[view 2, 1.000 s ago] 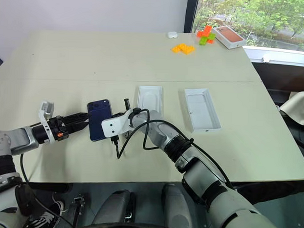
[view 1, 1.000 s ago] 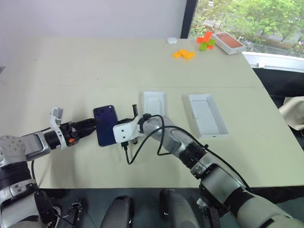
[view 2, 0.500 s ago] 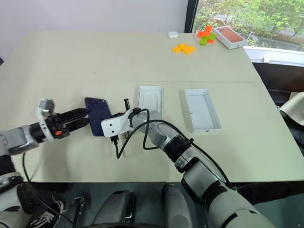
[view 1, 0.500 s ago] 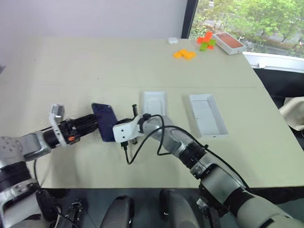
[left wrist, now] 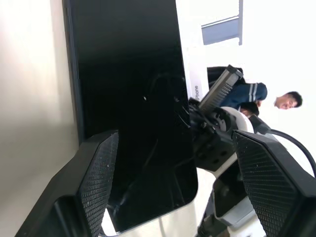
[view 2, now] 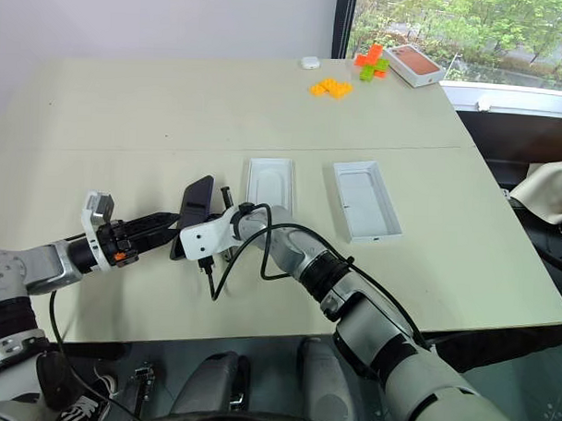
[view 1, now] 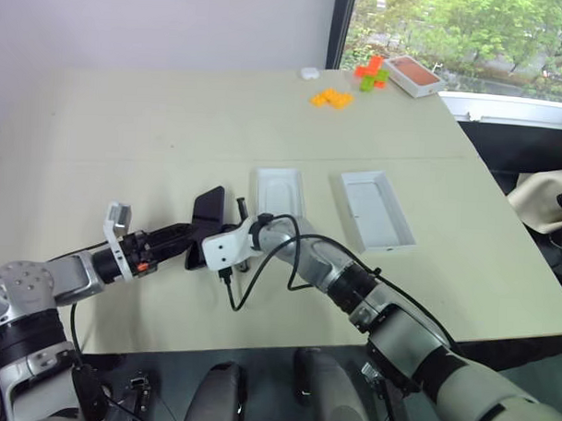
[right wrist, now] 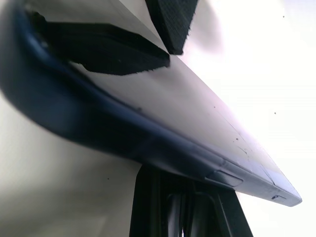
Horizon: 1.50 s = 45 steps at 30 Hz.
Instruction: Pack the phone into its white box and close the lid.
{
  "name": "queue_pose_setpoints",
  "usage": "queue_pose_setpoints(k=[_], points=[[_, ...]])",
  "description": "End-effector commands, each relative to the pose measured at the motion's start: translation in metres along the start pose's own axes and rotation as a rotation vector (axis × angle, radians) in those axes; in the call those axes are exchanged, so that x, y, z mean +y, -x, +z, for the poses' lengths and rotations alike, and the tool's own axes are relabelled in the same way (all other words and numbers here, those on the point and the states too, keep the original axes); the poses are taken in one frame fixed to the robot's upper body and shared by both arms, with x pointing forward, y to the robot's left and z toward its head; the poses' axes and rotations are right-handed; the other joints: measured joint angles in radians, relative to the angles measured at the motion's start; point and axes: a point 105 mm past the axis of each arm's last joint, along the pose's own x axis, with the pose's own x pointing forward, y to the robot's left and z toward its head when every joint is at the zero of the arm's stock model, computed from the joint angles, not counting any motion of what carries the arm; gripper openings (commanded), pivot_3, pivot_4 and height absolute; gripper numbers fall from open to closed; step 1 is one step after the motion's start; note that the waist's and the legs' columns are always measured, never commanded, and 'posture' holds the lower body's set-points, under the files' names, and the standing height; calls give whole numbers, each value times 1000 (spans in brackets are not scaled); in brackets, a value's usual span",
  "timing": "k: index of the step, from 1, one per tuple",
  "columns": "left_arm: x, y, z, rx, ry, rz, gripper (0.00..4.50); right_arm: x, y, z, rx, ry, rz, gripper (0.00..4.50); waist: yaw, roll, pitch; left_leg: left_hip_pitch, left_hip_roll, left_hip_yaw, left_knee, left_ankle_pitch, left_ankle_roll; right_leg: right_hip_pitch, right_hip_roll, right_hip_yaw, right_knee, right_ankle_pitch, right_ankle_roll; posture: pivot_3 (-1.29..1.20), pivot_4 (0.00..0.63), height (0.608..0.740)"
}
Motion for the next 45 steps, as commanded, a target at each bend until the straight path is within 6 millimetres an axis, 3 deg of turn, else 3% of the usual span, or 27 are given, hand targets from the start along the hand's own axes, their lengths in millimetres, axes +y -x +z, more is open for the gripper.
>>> queue_pose_setpoints(k=[1,9,15,24,45], points=[[0,6,9,-36,-18,11,3870,-8,5,4,-20,-28,-13,40,0,0,0,0,0,0,0,0,0,0,0,0,0,0,0,0,150,740],[4,15,25,-76,-20,33,3870,-33,31,4,-55,-119,-31,40,3,0,0,-1,0,0,0,0,0,0,0,0,0,0,0,0,150,740],[-1,4,14,-12,-16,-2,3870,-52,34,25,-135,-211,-81,40,-2,0,0,-1,1,0,-1,0,0,-2,-1,0,0,0,0,0,150,740],[-1,4,8,9,-25,-3,3870,-53,36,46,-229,-378,-84,40,11,0,0,-1,0,0,-1,0,0,-2,-2,0,0,0,-1,0,150,740],[-11,16,11,-14,-3,-52,3870,-46,33,47,-237,-429,-79,40,20,0,0,-1,1,0,-2,0,0,-3,-1,0,0,0,-1,0,150,740]])
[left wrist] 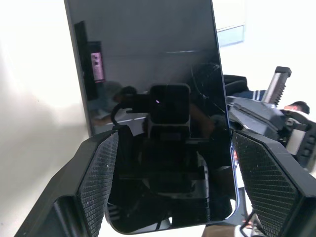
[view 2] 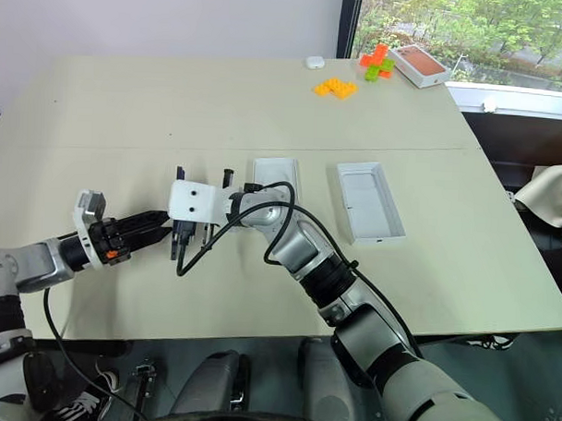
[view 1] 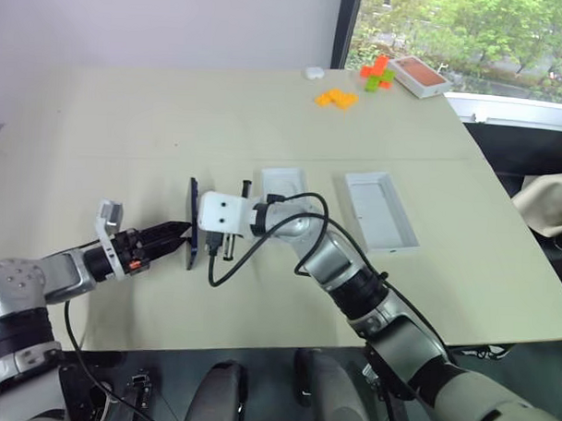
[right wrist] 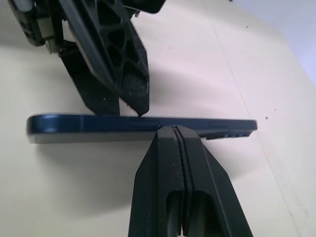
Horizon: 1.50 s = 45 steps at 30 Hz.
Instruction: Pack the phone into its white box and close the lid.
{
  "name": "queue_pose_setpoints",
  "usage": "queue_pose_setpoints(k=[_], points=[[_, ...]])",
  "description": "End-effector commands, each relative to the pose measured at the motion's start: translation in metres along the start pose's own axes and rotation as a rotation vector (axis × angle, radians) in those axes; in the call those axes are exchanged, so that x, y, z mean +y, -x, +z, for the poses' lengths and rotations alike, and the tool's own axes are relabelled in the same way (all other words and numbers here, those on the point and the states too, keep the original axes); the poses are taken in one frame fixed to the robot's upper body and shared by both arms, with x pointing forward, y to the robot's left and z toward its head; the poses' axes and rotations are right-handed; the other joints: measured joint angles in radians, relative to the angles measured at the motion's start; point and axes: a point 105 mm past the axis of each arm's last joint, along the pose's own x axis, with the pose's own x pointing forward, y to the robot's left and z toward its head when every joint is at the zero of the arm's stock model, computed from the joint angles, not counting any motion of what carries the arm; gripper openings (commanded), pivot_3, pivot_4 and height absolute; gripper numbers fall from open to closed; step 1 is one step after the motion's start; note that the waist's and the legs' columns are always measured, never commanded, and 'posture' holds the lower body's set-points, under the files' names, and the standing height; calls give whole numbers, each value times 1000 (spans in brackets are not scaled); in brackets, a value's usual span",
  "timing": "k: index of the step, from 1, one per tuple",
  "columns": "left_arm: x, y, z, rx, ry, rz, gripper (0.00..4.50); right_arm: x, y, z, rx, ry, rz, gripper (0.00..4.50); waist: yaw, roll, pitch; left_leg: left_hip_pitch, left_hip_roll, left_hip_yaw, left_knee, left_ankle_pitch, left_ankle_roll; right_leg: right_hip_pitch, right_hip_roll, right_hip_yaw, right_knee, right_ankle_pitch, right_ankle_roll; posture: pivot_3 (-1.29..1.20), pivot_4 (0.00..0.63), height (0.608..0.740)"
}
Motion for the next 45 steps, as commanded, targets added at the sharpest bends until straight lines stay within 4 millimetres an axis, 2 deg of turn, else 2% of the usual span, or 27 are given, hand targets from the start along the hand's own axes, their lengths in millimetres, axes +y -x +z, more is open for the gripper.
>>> queue_pose_setpoints(k=[1,12,20,30,45], points=[[-13,6,5,-14,-26,-47,3870,1,-1,15,-52,10,-3,40,0,0,0,0,0,0,0,0,0,0,0,0,0,0,0,0,150,740],[-15,10,10,-24,-53,-28,3870,3,-2,17,-61,-11,2,40,-1,0,0,0,0,0,0,0,0,0,0,0,0,0,0,0,150,740],[-33,8,16,-13,-88,-69,3870,10,-6,25,-89,-20,17,40,0,0,0,0,0,0,0,0,0,0,0,0,0,0,0,0,150,740],[-19,7,3,11,-76,-5,3870,8,-4,24,-91,-30,13,40,0,0,0,0,0,0,-1,0,0,-1,0,0,0,0,0,0,150,740],[-20,17,11,-32,-95,14,3870,20,-12,43,-166,-108,40,40,0,0,0,0,0,0,-3,0,-1,-1,0,0,-1,0,-1,0,150,740]])
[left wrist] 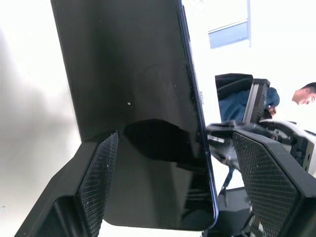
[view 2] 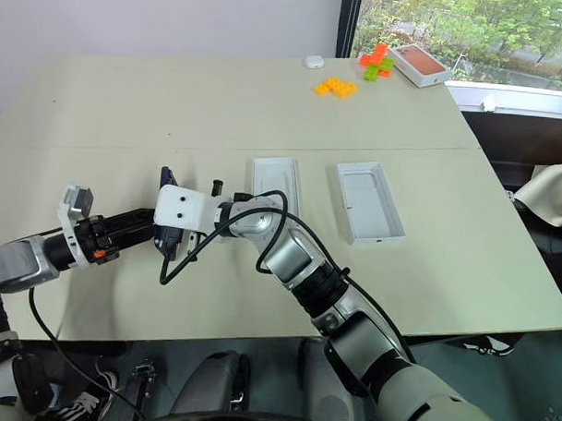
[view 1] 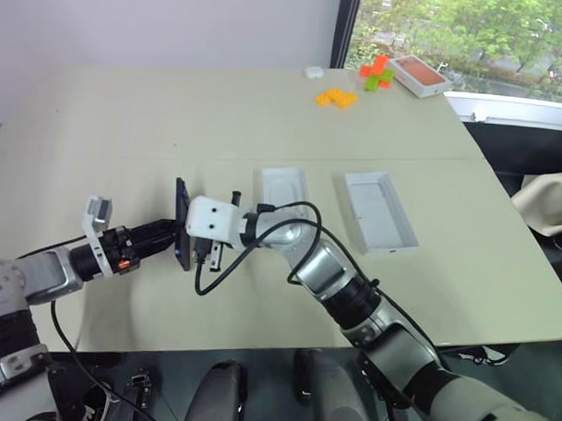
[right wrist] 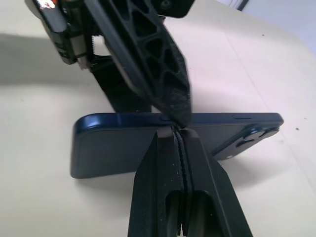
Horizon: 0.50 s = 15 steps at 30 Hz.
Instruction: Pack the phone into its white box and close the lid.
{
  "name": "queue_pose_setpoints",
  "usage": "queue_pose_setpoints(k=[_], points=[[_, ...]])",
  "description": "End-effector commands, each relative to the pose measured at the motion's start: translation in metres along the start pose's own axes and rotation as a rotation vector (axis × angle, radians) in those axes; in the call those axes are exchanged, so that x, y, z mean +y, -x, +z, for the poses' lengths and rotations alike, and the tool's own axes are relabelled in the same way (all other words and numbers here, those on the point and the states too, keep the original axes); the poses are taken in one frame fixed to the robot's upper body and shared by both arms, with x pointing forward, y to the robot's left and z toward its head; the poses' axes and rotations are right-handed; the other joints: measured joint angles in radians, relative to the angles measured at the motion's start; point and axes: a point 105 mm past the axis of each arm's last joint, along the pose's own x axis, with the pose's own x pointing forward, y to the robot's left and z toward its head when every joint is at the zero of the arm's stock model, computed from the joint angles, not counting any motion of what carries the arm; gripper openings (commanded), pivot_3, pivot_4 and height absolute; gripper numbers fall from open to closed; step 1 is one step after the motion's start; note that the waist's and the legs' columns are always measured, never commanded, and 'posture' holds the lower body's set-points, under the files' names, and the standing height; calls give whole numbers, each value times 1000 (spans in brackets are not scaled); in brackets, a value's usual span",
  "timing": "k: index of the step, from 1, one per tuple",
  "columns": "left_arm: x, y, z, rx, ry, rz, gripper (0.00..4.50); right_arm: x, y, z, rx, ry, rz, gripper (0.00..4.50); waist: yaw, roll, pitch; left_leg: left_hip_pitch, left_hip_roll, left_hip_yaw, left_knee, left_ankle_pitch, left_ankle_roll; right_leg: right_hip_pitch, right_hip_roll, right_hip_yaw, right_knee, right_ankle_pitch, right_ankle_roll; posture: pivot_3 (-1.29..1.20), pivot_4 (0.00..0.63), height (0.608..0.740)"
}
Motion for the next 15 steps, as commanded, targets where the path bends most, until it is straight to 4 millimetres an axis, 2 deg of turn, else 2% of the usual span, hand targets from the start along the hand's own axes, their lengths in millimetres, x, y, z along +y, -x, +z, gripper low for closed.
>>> queue_pose_setpoints(k=[1,8,15], points=[[-7,7,5,-25,-30,-18,3870,5,-5,29,-101,5,4,40,0,0,0,0,0,0,-1,0,0,0,0,0,0,0,0,0,150,740],[-5,9,0,-9,-40,5,3870,10,-11,30,-113,-46,-1,40,0,0,0,-1,0,0,-4,1,-2,-4,0,0,1,-2,-3,0,150,740],[1,8,-4,8,-50,28,3870,5,-8,23,-90,-29,-25,40,1,0,0,-1,0,0,-4,1,-2,-4,0,0,1,-2,-3,0,150,740]])
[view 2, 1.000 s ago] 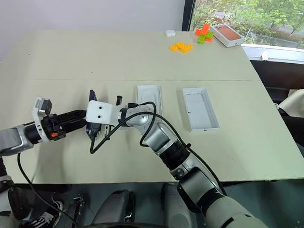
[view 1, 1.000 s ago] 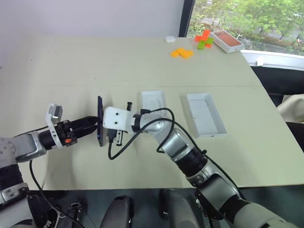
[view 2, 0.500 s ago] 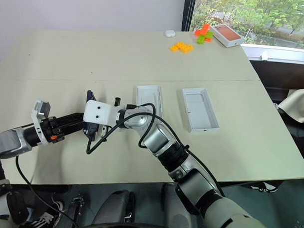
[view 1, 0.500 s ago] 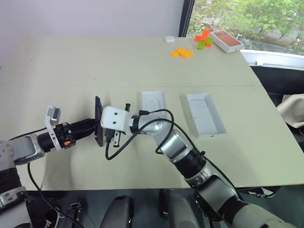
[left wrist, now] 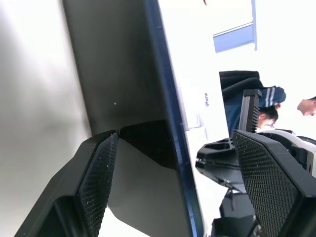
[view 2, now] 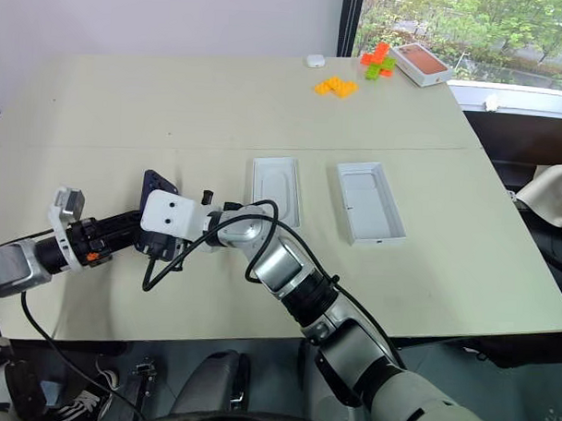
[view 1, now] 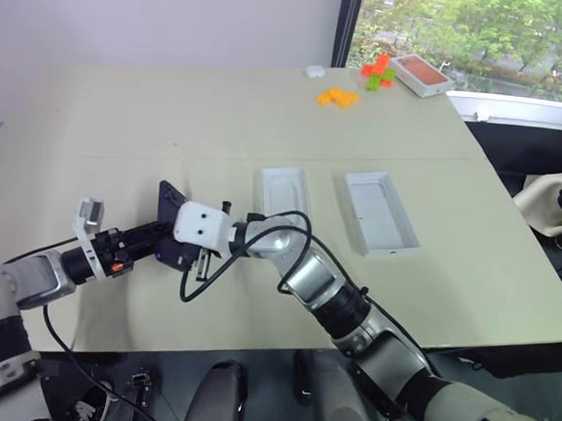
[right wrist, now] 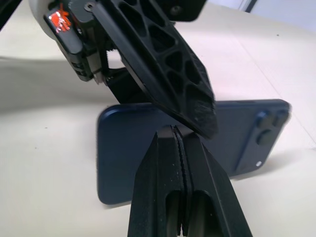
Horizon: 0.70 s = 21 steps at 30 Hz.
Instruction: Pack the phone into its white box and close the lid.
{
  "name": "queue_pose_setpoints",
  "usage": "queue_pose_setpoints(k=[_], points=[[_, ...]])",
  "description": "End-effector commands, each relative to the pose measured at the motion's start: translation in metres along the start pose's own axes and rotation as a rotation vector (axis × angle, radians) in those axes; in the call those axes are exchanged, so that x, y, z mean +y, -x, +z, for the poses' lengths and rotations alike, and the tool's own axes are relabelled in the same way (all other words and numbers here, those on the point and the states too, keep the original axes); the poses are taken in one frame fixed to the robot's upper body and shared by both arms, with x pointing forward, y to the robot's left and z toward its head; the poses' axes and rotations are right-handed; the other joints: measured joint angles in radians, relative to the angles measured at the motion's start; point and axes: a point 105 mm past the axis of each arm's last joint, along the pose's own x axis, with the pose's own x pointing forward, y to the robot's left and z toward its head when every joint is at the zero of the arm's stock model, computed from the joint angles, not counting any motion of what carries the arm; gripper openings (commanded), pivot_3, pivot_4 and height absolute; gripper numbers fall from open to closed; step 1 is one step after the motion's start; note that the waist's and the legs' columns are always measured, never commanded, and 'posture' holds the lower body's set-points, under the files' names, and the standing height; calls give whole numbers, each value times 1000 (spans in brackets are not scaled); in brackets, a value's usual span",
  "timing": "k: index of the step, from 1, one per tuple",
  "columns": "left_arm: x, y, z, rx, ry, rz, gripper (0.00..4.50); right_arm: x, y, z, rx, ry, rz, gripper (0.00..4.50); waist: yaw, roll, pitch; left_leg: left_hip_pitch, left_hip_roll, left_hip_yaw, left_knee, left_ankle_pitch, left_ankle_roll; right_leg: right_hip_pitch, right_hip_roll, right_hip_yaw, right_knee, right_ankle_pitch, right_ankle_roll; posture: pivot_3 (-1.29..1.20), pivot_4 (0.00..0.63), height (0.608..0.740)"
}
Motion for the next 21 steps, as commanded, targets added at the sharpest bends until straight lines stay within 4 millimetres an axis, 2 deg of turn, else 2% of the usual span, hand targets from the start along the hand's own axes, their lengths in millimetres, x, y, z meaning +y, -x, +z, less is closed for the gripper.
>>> queue_pose_setpoints(k=[1,8,14,17,21], points=[[0,-1,-3,18,-17,2,3870,-7,3,17,-59,52,-27,40,0,0,0,0,0,0,0,0,0,0,0,0,0,0,0,0,150,740],[9,1,-3,26,-30,44,3870,-16,12,10,-35,60,-56,40,0,0,0,0,0,0,0,0,0,0,0,0,0,0,0,0,150,740],[17,0,-4,10,-3,49,3870,-29,32,-7,16,81,-90,40,1,0,0,0,0,0,0,0,0,0,1,0,0,0,0,0,150,740],[23,-5,-7,2,14,55,3005,-38,46,-15,51,101,-119,0,1,0,0,0,0,0,0,0,0,0,1,0,0,0,0,0,150,740],[26,-9,-10,-5,29,45,916,-45,65,-26,95,112,-141,0,2,0,0,-1,0,0,0,0,0,0,1,0,0,0,0,0,150,740]])
